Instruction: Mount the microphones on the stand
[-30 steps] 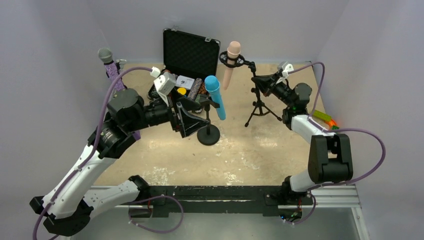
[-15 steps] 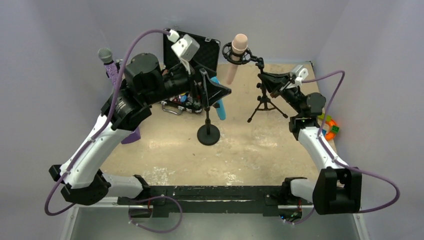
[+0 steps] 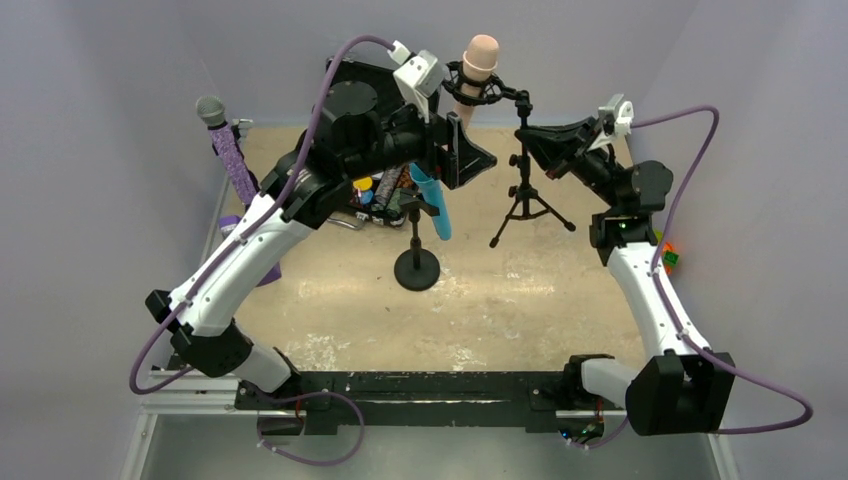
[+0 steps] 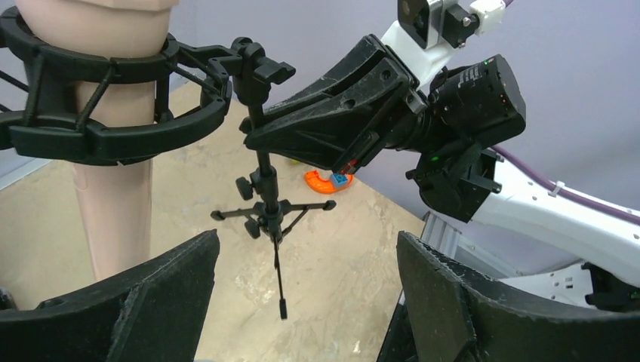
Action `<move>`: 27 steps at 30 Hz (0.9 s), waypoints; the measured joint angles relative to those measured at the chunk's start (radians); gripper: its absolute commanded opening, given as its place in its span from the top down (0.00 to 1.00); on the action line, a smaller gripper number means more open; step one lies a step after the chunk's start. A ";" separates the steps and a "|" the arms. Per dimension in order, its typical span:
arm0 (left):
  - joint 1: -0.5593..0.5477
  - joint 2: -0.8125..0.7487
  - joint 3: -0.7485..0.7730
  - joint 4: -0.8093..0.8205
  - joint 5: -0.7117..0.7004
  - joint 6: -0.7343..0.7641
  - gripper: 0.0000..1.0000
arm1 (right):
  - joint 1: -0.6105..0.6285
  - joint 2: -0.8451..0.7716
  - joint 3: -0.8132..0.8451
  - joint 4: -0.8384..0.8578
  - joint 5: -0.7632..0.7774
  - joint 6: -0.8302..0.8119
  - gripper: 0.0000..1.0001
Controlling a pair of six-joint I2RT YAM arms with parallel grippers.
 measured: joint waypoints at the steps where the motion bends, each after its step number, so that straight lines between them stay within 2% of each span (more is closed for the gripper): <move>1: 0.000 0.008 0.000 0.011 0.001 -0.009 0.10 | 0.000 0.001 0.013 -0.015 -0.008 0.017 1.00; 7: -0.007 0.048 0.001 0.085 0.005 -0.033 0.10 | 0.000 0.019 0.142 -0.120 -0.037 0.103 1.00; 16: -0.066 0.101 0.002 0.100 -0.021 0.008 0.10 | 0.000 0.035 0.374 -0.279 -0.036 0.168 1.00; 27: -0.123 0.144 0.026 0.115 -0.136 0.057 0.10 | 0.000 0.048 0.405 -0.351 -0.032 0.215 1.00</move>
